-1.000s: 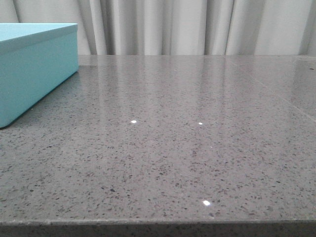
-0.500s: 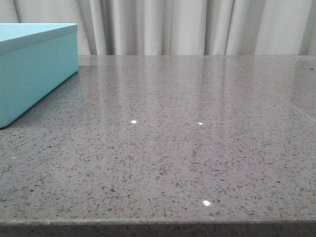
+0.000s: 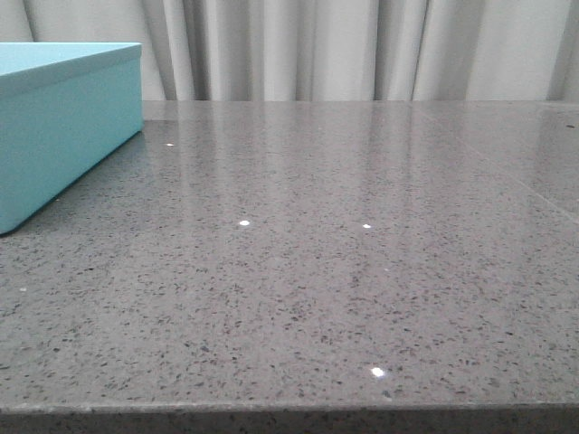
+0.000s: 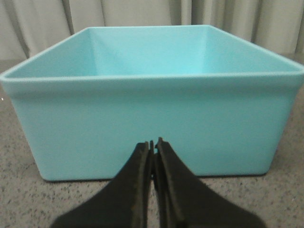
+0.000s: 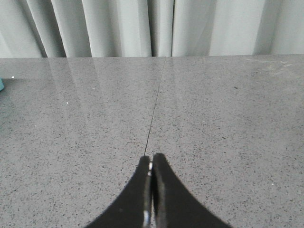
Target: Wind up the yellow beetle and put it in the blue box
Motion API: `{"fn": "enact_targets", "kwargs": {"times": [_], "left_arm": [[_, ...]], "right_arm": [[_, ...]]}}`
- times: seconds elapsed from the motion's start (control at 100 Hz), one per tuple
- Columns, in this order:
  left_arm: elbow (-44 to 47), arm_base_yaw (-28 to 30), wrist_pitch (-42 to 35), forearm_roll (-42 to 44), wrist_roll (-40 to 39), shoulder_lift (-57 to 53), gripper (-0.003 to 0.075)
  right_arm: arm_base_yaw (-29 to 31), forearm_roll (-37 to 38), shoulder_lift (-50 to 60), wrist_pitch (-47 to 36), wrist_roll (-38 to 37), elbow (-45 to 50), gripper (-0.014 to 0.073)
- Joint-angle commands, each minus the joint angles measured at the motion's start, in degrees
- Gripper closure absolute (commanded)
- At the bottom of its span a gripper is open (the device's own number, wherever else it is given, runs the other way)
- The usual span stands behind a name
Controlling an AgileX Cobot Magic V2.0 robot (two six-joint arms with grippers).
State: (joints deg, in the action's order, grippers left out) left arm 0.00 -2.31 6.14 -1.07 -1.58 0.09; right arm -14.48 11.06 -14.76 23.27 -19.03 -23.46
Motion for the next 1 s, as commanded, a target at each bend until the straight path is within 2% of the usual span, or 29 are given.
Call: {"fn": "enact_targets", "kwargs": {"times": [0.0,0.14,0.99], "left_arm": [[1.2,0.1,-2.0,-1.5,-0.1,-2.3,0.0739],[1.2,0.1,0.1,-1.5,-0.1,-2.3,0.0739],[1.2,0.1,-0.5,-1.5,-0.1,-2.3,0.0739]], "right_arm": [[-0.1,1.1,-0.4,-4.6,0.6,-1.4,0.0662],[-0.1,1.1,-0.4,-4.5,0.6,-1.4,0.0662],[-0.1,1.1,-0.4,-4.6,0.6,-1.4,0.0662]]}}
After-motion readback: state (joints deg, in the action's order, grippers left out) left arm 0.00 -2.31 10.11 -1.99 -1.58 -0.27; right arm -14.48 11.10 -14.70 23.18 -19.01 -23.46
